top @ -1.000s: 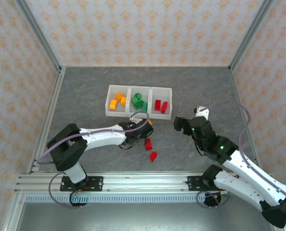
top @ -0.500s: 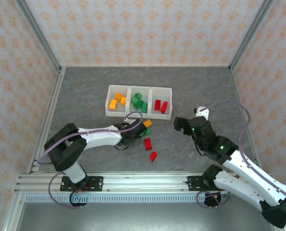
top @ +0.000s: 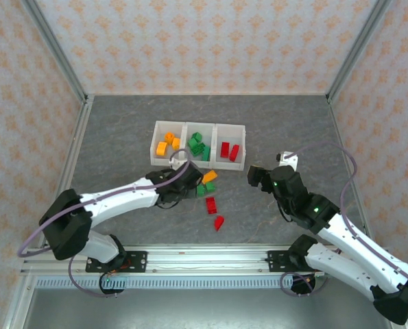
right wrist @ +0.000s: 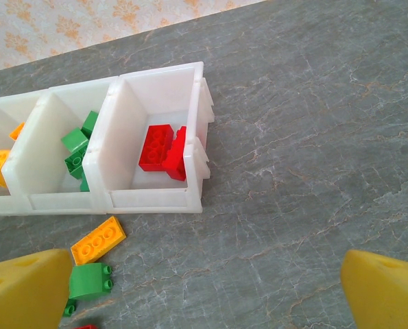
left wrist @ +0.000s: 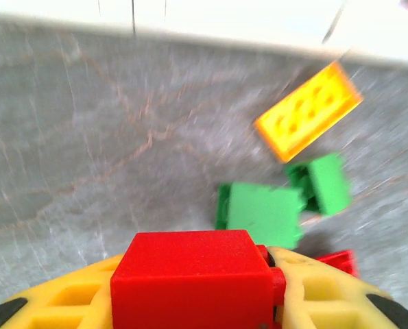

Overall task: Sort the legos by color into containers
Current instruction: Pick up the lego from the middle-left of the table, then place the lego in the container.

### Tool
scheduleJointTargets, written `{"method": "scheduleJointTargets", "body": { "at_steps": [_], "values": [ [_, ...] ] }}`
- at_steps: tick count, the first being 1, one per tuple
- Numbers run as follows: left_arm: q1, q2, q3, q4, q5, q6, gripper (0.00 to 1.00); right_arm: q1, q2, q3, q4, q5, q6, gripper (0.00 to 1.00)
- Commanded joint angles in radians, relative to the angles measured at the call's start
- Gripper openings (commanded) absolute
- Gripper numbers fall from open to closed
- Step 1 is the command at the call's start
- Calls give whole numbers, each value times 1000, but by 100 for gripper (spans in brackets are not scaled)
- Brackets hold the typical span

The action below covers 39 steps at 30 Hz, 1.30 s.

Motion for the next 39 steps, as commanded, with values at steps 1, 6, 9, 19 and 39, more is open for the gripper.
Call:
{"method": "scheduleJointTargets", "body": {
  "at_steps": [1,6,9,19,39],
  "values": [
    [45,-37,79,-71,-74,49,32,-5,-2,-8,-5,26,7,100],
    [107,28,228,-93,-74,137,32,-5,-13,-6,-5,29,7,100],
    [114,121,352,-90,-46,183,32,-6,-20,-7,-5,34,10,100],
    [114,503,774,-66,12,261,35,-5,-47,-9,-5,46,17,100],
    [138,829,1035,102,60,203,49,-5,-56,-16,3,31,21,100]
  ]
}}
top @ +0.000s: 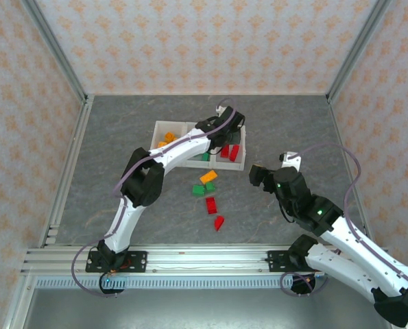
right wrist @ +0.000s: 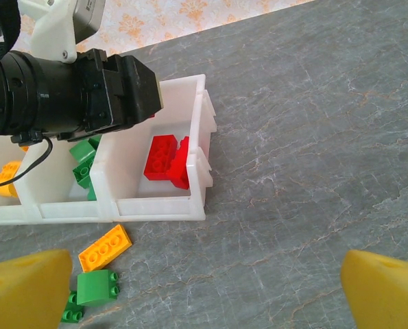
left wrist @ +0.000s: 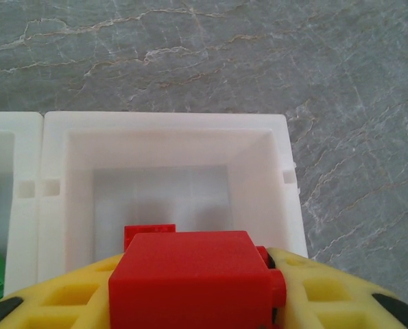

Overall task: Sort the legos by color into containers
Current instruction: Place the lego in the container, then pick up the lego from the center of the table.

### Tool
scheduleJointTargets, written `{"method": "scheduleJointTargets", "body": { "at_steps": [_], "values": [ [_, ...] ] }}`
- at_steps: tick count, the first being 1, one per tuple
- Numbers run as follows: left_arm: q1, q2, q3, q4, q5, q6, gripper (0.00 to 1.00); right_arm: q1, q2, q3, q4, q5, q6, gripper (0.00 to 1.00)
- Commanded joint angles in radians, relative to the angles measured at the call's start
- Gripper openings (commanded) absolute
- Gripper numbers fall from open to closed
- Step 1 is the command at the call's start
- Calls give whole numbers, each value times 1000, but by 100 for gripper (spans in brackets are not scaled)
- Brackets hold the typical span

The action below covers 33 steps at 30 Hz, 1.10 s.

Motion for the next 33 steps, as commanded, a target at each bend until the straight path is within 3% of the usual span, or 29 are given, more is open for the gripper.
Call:
{"method": "scheduleJointTargets", "body": {
  "at_steps": [1,6,10,23,33],
  "values": [
    [24,1,-8,100,-5,-49,52,-6,-20,-17,1,23,17,100],
    [25,-28,-20,127,-2,-40,67,-4,-30,-19,1,24,21,100],
    [25,-85,-78,137,10,-33,86,-4,-29,-23,5,26,22,100],
    [-13,-557,-678,142,-47,-19,95,-5,-11,-25,9,23,17,100],
    [-55,-649,-925,130,-16,-66,95,-5,12,-23,8,22,14,100]
  ]
}}
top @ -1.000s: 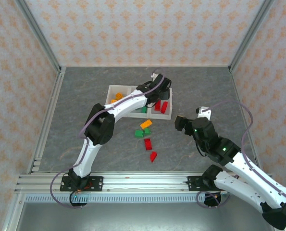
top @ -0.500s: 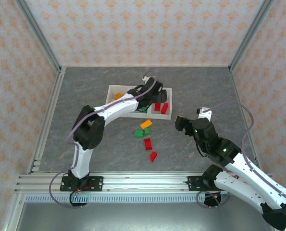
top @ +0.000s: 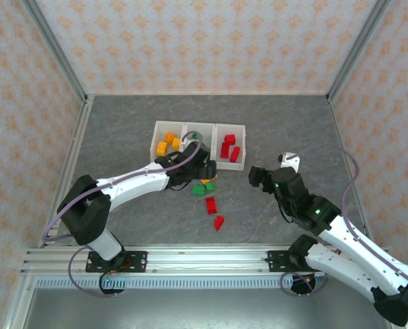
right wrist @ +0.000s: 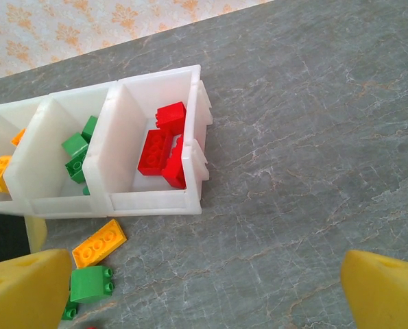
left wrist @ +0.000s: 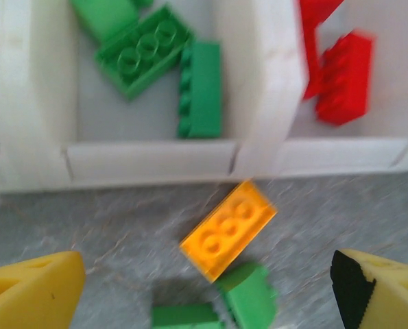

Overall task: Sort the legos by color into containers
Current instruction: Pick up the lego from the center of the table.

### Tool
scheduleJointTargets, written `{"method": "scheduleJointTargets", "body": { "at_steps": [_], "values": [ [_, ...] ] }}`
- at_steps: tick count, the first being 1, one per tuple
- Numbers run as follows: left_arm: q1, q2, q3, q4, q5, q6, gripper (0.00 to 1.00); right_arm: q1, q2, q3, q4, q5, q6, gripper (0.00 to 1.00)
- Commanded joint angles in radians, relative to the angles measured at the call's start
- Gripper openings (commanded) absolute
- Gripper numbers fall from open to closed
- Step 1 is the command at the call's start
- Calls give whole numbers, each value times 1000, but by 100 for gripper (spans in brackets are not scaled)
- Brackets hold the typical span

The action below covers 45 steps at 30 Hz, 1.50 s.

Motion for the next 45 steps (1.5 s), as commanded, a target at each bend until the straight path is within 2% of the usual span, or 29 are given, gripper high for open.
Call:
{"method": "scheduleJointTargets", "body": {
  "at_steps": [1,5,14,27,31,45],
  "values": [
    [-18,-16,-36,-13,-10,-26,95,-5,-3,-11,7,24,5,100],
    [-37,-2,-62,-12,-8,-42,91,-6,-1,-11,6,28,7,100],
    [-40,22,-93,-25,11,-56,72,-6,0,-11,4,32,9,100],
    [-64,90,-91,-30,28,-63,72,-6,16,-8,1,40,9,100],
    [-65,103,-94,-47,7,-73,61,-5,14,-8,0,41,10,100],
    [-63,135,-125,-25,6,-95,61,-5,15,-9,4,33,9,100]
  ]
}}
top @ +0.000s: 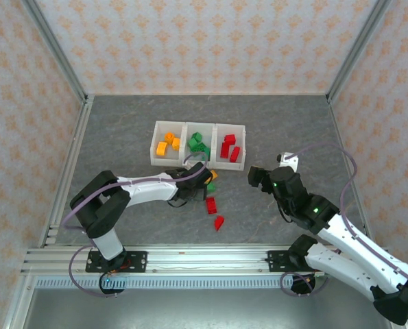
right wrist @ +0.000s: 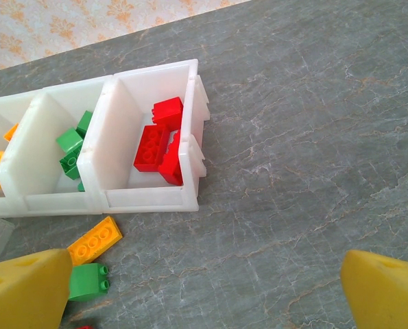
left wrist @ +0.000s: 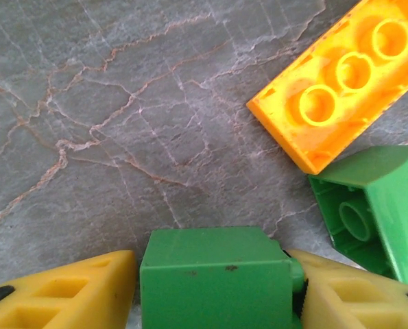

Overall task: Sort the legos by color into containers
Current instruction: Pick up the lego from the center of the table, then place the lego in the container.

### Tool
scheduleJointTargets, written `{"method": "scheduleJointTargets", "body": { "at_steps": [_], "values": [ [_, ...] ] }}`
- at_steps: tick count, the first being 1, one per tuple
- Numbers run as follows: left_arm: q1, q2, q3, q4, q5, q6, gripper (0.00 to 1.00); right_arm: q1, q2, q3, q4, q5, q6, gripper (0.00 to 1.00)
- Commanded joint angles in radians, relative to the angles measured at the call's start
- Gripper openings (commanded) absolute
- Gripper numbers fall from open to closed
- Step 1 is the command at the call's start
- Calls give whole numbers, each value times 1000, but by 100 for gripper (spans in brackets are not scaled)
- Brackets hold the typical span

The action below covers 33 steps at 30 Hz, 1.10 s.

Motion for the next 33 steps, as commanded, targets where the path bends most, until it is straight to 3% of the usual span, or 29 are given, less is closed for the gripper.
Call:
{"method": "scheduleJointTargets", "body": {
  "at_steps": [1,9,17,26,33],
  "values": [
    [-1,29,-6,-7,-20,-9,60,-6,-3,-9,4,33,9,100],
    [-2,-15,8,-20,-47,-10,43,-5,-4,-9,3,36,9,100],
    [16,-51,123,-76,-115,55,38,-5,-1,-9,4,41,9,100],
    [123,45,399,-105,-135,183,34,-5,-7,-10,3,33,8,100],
    [177,222,600,-62,-149,224,34,-6,-8,-12,4,33,6,100]
  ]
}}
